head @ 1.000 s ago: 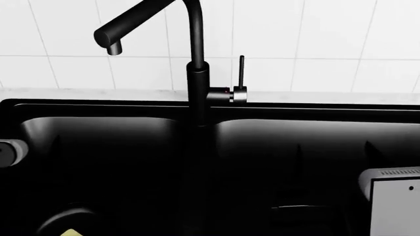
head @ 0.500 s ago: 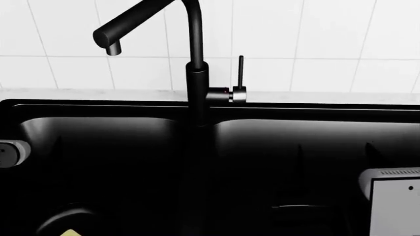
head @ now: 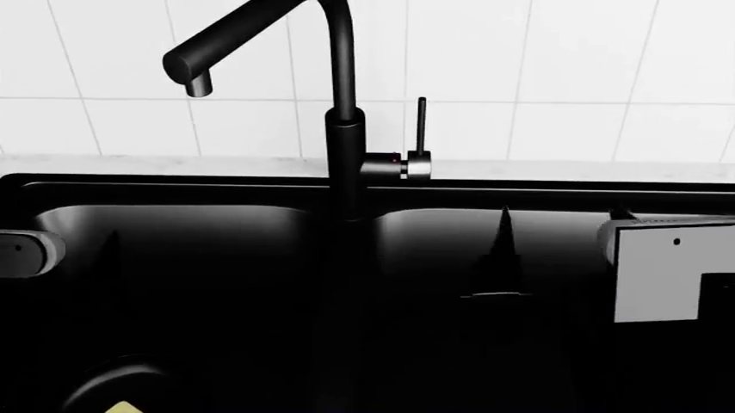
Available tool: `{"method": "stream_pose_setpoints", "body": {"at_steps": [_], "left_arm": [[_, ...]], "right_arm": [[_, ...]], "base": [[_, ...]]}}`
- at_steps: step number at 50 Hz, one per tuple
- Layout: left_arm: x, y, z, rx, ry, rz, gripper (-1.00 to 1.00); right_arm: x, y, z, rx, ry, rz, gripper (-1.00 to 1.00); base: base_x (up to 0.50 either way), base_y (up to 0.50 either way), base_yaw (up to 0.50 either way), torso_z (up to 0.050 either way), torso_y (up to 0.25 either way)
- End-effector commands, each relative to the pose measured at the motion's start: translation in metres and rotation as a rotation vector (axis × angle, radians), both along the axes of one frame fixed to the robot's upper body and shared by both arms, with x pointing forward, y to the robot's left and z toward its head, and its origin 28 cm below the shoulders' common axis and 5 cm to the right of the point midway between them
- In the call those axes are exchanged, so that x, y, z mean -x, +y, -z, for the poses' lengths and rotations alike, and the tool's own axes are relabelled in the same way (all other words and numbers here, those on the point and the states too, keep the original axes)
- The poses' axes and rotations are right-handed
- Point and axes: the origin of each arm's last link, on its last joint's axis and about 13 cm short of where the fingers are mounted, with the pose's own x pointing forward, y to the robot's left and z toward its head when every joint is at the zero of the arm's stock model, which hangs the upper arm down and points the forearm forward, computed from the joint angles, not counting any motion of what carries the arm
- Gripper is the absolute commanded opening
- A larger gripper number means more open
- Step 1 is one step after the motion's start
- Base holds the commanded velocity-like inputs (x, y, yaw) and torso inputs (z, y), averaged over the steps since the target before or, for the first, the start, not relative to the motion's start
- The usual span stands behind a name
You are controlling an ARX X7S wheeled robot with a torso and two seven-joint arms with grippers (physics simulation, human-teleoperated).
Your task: Pick the pan and sponge and place them into the sink. Then turn on the water.
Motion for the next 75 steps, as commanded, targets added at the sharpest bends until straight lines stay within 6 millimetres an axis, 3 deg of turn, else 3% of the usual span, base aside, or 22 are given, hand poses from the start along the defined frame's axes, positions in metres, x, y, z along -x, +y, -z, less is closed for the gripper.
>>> {"method": "stream_pose_setpoints", "body": {"at_steps": [1, 16, 29, 33, 43, 61, 62, 75], "left_arm": [[-0.004, 0.000, -0.001, -0.009, 0.003, -0.010, 1.00], [-0.006, 0.002, -0.007, 0.006, -0.017, -0.033, 1.00], [-0.008, 0.002, -0.007, -0.017, 0.010, -0.032, 1.00], [-0.006, 0.006, -0.008, -0.018, 0.012, -0.033, 1.00], [-0.011, -0.004, -0.005, -0.012, 0.012, -0.030, 1.00], [-0.002, 0.014, -0.004, -0.004, 0.007, -0.034, 1.00], [0.000, 0.016, -0.006, -0.028, -0.059, -0.025, 1.00], [0.002, 0.014, -0.027, 0.003, -0.027, -0.014, 1.00]], "right_arm": [[-0.045, 0.005, -0.012, -0.027, 0.029, -0.059, 1.00], [-0.119, 0.012, -0.027, -0.031, 0.040, -0.142, 1.00], [-0.160, 0.018, -0.019, -0.047, 0.096, -0.200, 1.00], [-0.164, 0.020, -0.014, -0.046, 0.114, -0.208, 1.00], [-0.165, 0.026, -0.018, -0.027, 0.140, -0.223, 1.00], [-0.166, 0.039, -0.016, -0.017, 0.156, -0.251, 1.00], [-0.166, 0.039, -0.016, -0.018, 0.156, -0.252, 1.00], [-0.167, 0.042, -0.021, -0.018, 0.144, -0.246, 1.00]], "base": [[0.00, 0.00, 0.00, 0.000, 0.000], [0.00, 0.00, 0.00, 0.000, 0.000], [0.00, 0.00, 0.00, 0.000, 0.000], [0.00, 0.00, 0.00, 0.000, 0.000], [0.00, 0.00, 0.00, 0.000, 0.000], [0.00, 0.00, 0.00, 0.000, 0.000], [0.00, 0.00, 0.00, 0.000, 0.000], [0.00, 0.00, 0.00, 0.000, 0.000]]}}
